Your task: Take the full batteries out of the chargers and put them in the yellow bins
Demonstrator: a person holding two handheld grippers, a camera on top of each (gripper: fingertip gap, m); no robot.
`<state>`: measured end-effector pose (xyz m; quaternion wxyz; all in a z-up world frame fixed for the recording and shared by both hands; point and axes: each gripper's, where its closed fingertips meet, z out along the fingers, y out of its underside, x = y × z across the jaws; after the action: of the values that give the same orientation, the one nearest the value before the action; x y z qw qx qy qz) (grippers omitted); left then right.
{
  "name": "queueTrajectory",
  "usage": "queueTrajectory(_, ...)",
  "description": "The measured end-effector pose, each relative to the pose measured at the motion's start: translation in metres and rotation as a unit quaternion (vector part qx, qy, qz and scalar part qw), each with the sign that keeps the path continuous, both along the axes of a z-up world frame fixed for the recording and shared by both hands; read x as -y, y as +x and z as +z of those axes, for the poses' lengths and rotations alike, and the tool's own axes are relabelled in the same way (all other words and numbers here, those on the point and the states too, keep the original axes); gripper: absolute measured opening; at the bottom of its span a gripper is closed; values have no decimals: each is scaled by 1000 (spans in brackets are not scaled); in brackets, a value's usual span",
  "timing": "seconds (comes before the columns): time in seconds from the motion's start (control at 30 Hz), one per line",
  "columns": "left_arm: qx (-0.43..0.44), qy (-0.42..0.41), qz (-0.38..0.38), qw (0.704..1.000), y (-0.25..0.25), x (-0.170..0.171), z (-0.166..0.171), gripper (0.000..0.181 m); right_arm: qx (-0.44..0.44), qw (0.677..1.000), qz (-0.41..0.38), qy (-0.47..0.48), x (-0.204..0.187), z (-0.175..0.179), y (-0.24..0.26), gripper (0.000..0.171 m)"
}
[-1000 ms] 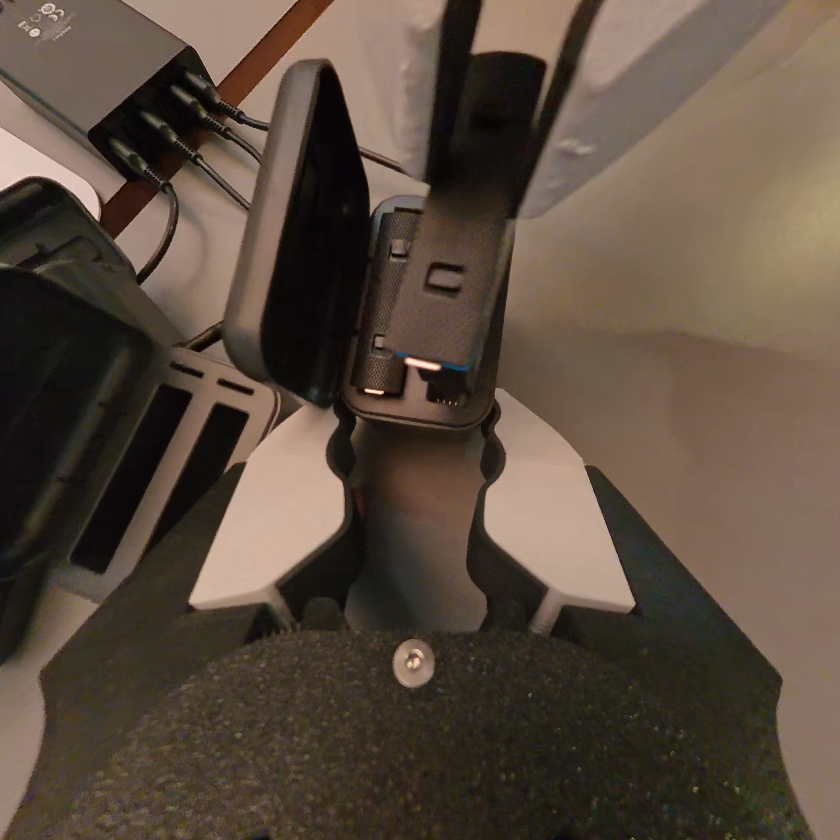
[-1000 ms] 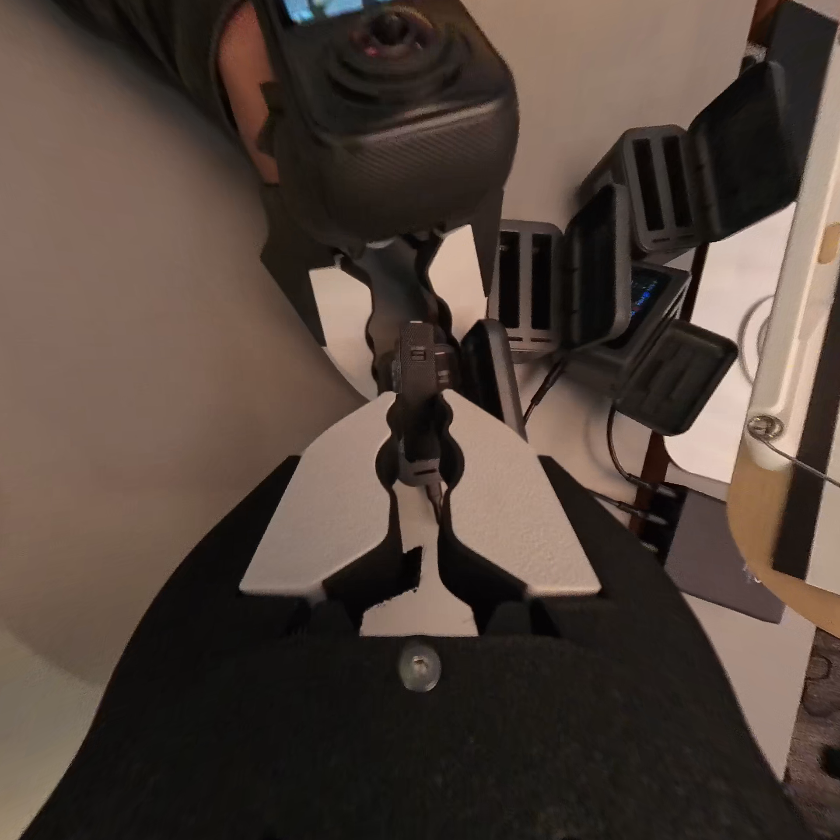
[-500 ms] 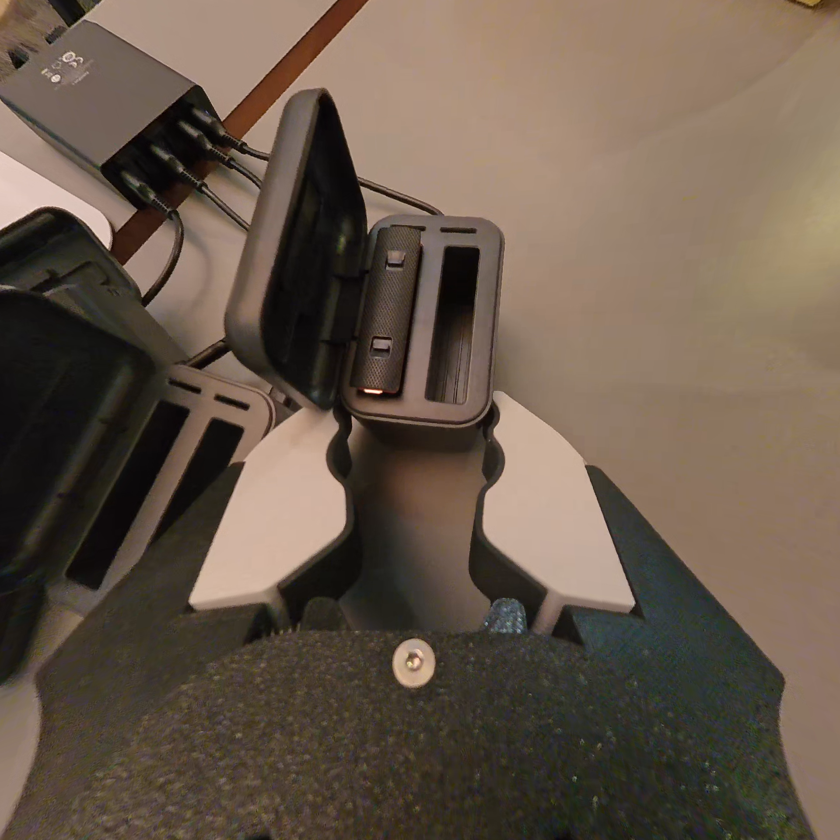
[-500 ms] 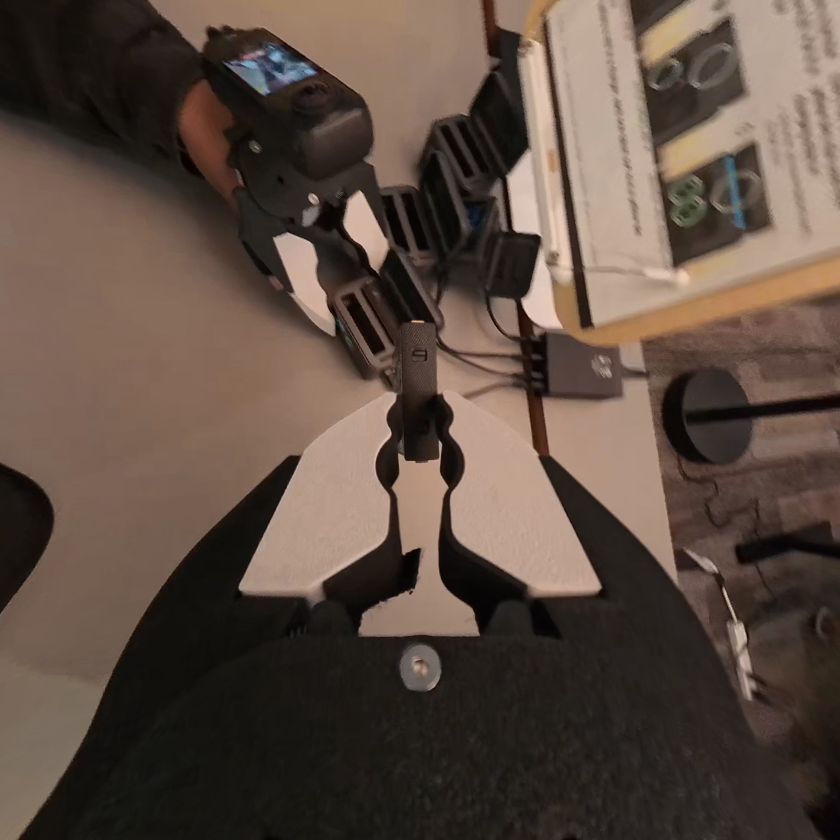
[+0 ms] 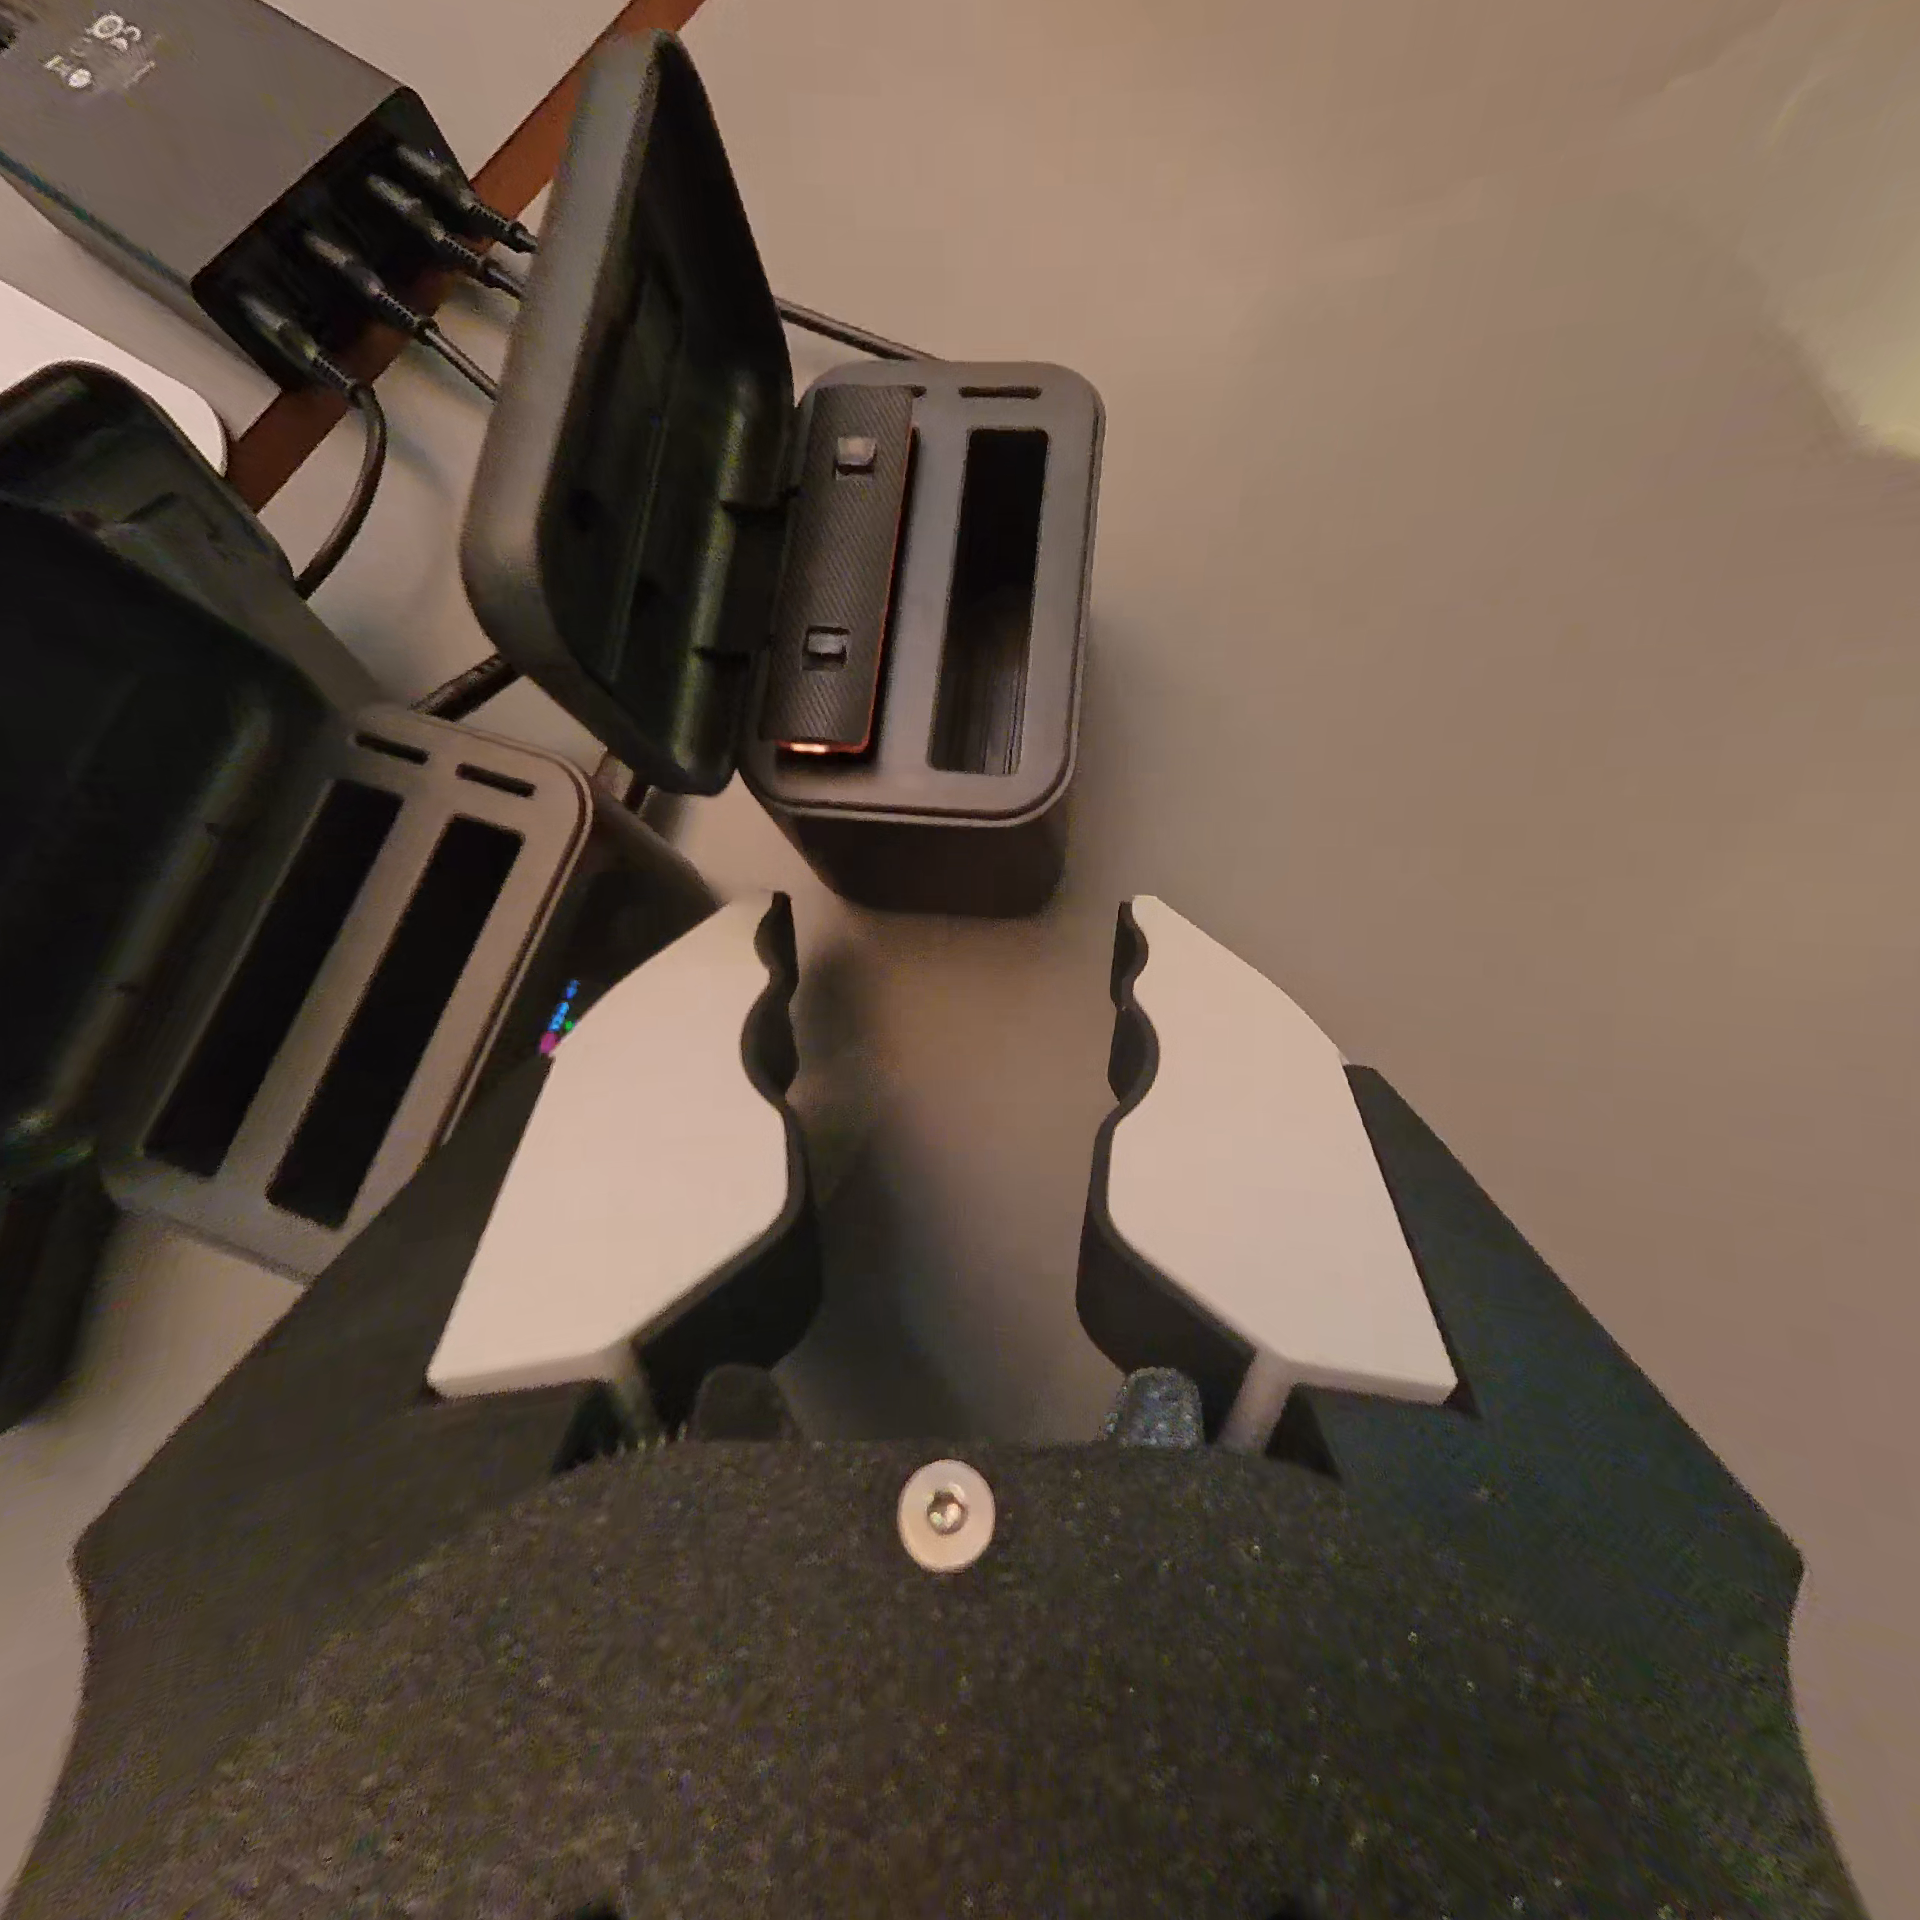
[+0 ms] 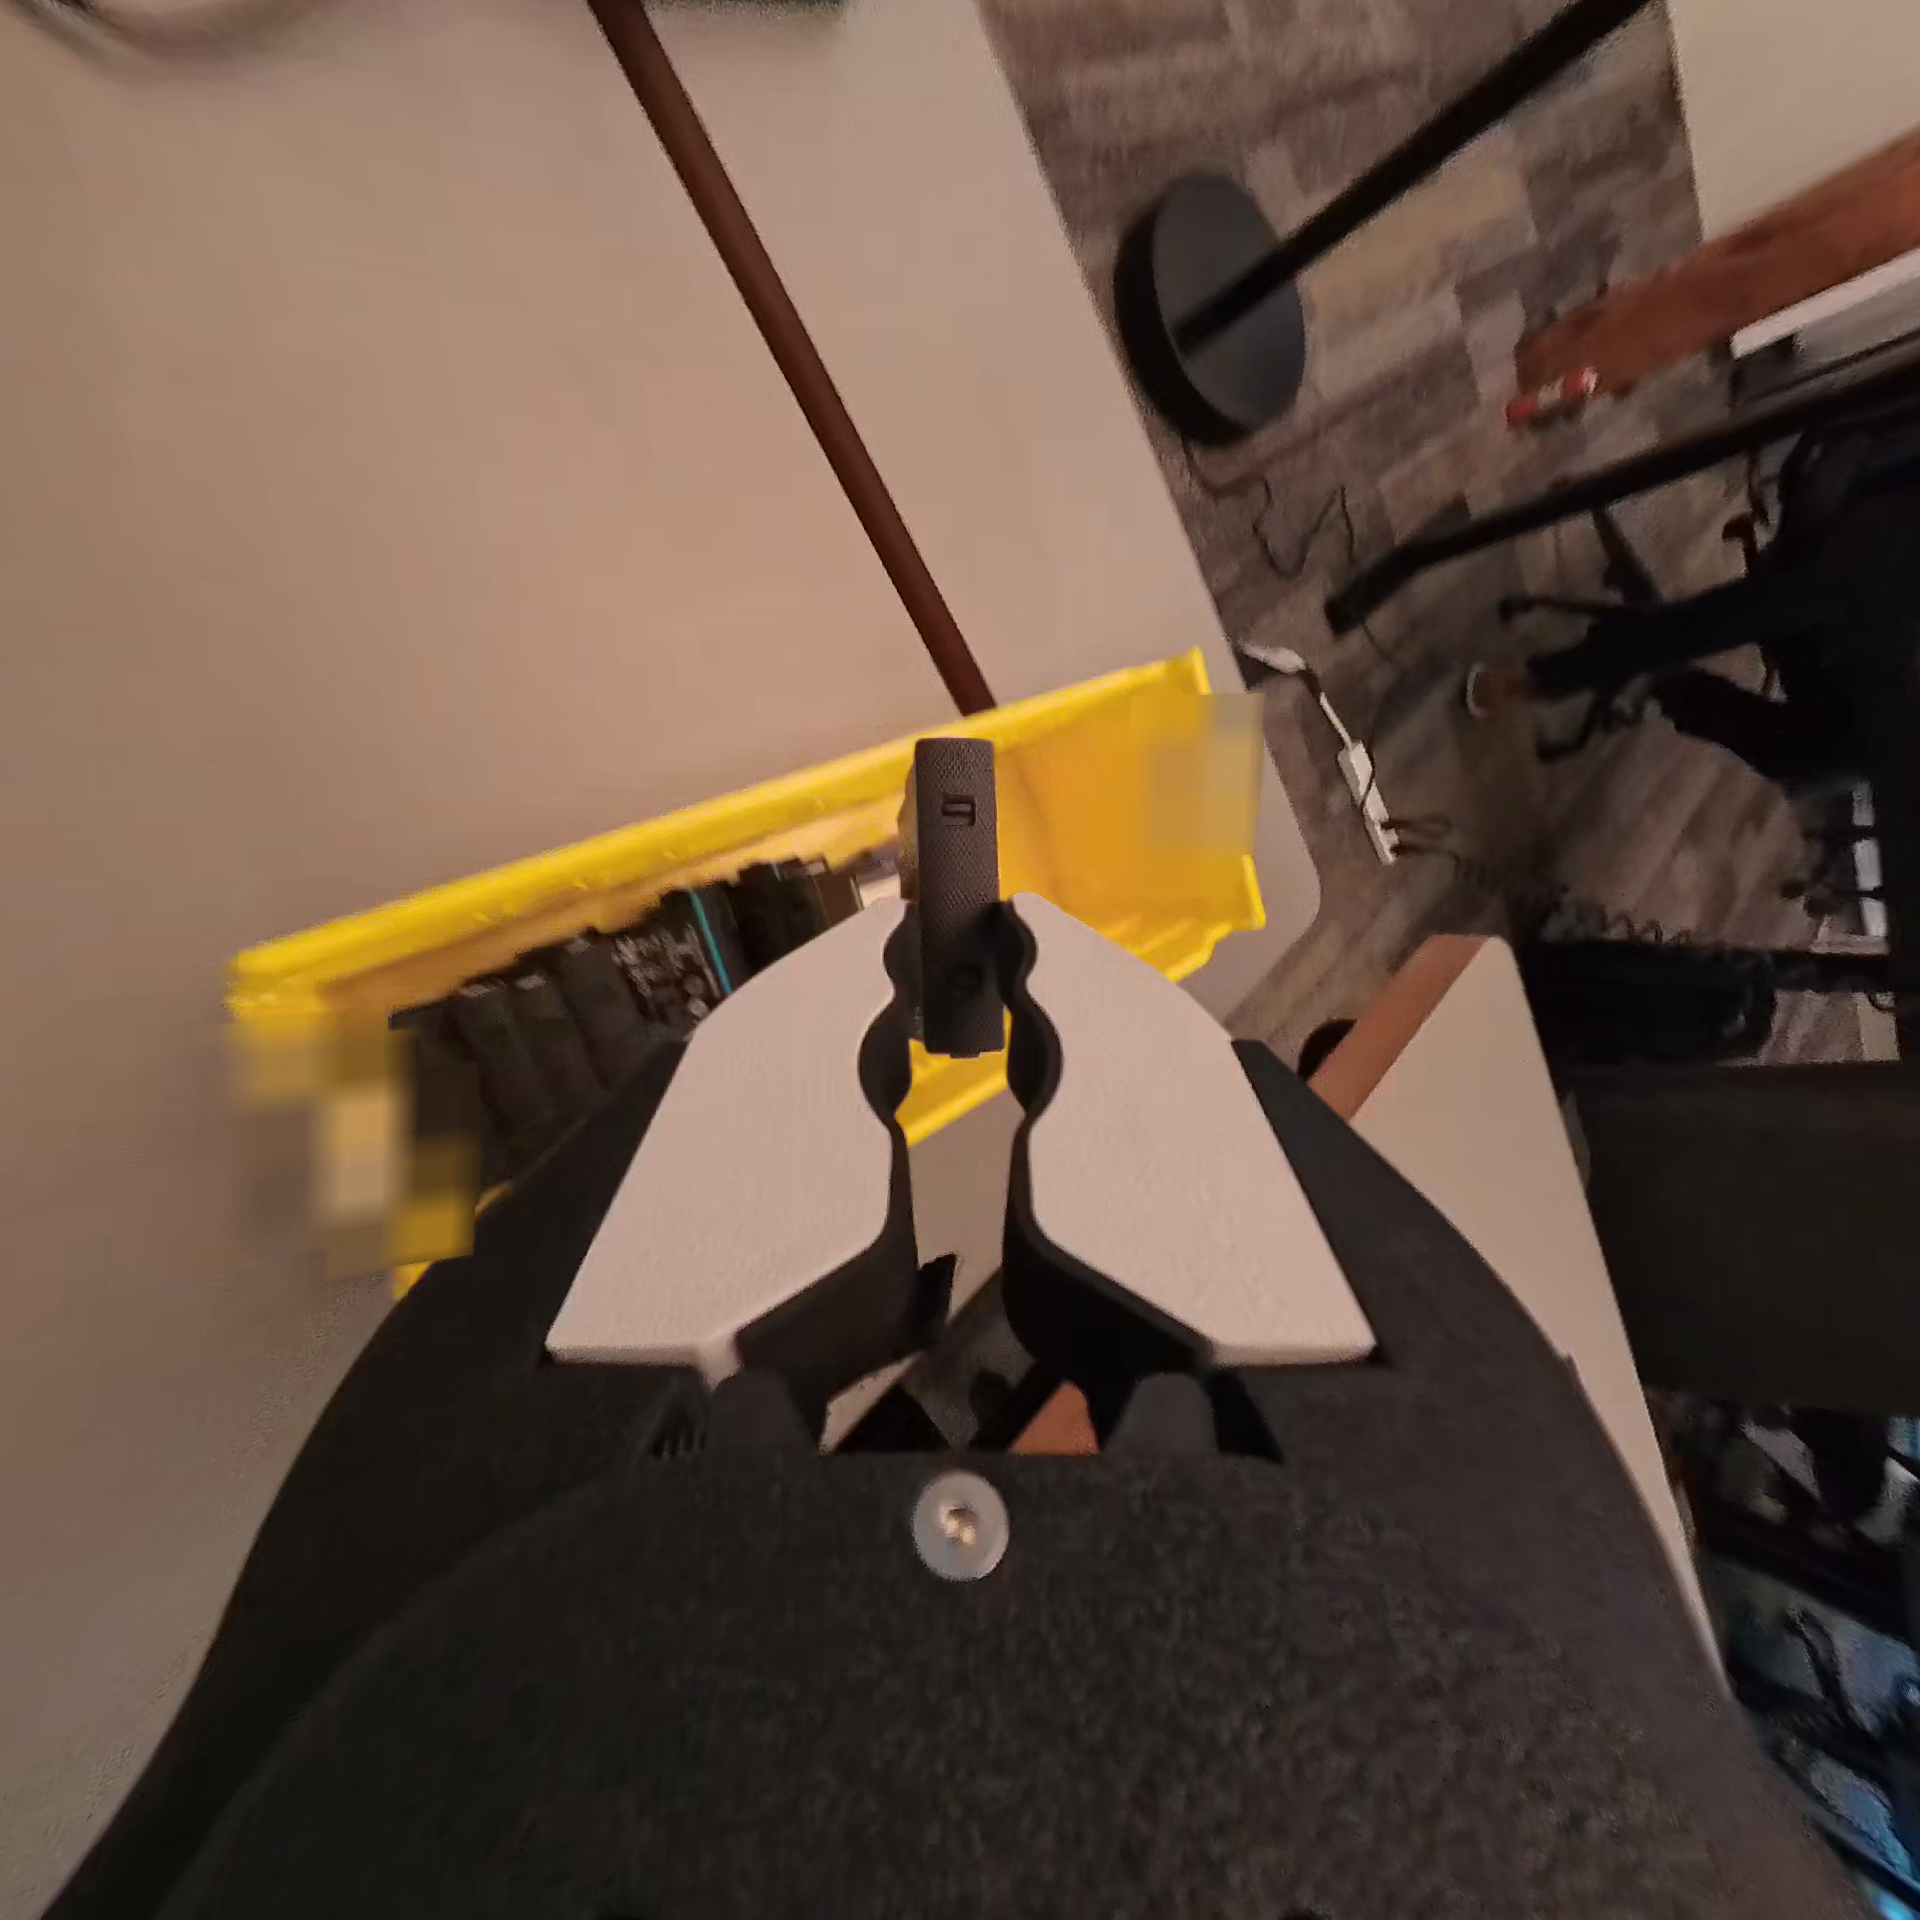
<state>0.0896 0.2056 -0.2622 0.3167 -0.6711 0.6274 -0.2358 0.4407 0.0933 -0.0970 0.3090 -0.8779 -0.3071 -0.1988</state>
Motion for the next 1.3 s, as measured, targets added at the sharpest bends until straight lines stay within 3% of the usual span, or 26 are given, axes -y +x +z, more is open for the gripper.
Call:
queueTrajectory(0.4,33,5,25,999,-12,-2,6,54,58,990,12,-130,-39,-103,53,13)
queueTrajectory(0.7,52,0,21,998,-8,3,12,38,36,984,35,-169,-22,-110,41,14)
queueTrajectory(0.87,51,2,19,998,-2,7,6,45,25,983,57,-174,-11,-112,30,10)
queueTrajectory(1.1,53,4,30,998,8,2,5,44,20,986,42,-159,-9,-98,29,20)
queueTrajectory(1.2,55,3,33,998,11,-1,5,42,-12,996,27,-90,-24,-57,10,20)
queueTrajectory(1.3,54,6,32,998,14,-4,4,41,-52,996,78,-5,-46,-10,-55,30)
